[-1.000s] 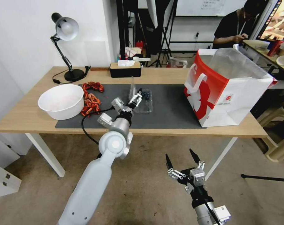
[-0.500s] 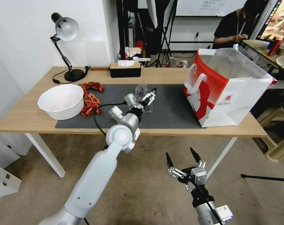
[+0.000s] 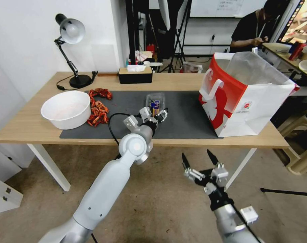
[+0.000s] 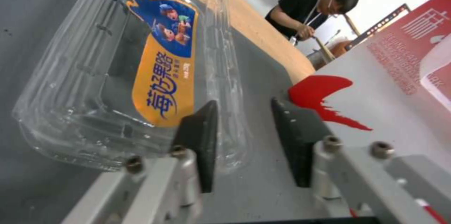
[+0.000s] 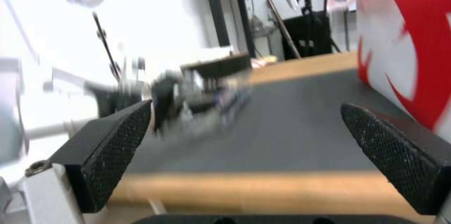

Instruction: Close the takeout container lid, then place the container into the takeout bag.

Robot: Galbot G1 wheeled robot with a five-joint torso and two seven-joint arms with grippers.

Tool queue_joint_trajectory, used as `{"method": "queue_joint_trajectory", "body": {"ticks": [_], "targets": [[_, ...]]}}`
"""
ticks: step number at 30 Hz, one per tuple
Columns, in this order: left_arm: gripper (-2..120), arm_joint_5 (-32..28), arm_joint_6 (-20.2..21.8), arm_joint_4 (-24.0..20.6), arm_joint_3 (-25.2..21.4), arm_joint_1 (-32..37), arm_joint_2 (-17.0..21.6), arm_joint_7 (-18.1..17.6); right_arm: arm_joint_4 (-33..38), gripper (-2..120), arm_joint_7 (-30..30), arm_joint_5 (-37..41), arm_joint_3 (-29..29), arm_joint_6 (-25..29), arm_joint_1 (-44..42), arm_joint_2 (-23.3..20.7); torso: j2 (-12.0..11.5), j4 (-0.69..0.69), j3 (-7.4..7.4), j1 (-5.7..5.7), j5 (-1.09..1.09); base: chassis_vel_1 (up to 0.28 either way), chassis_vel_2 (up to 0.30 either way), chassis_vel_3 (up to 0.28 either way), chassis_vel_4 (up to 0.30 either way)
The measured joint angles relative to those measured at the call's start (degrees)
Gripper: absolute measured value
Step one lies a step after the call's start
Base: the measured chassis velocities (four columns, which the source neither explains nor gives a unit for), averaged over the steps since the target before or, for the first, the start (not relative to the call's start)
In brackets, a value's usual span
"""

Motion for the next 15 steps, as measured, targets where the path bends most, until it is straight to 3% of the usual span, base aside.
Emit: {"method": "queue_joint_trajectory", "body": {"ticks": [3,7,15], "targets": [[20,0.09,0.02,0.37,0.0,-0.28,0.09,-0.59,-0.26,100,-0.68,6.72,0.51,-1.9,3.73,-1.33,0.0,0.01,0.0,0.0,0.0,0.0,0.0,0.0,0.0],[1,0.14,0.03,0.76,-0.13,-0.65,0.36,-1.04,-1.99,100,0.43,23.94,0.42,-6.63,11.34,-3.74,0.0,0.0,0.0,0.0,-0.01,0.0,0.0,0.0,0.0],[0,0.0,0.02,0.73,-0.18,-0.6,0.73,-1.2,-7.92,100,6.83,40.68,-2.2,-13.83,24.69,-4.89,0.0,0.0,0.01,0.0,-0.01,0.0,0.0,0.0,0.0]]}}
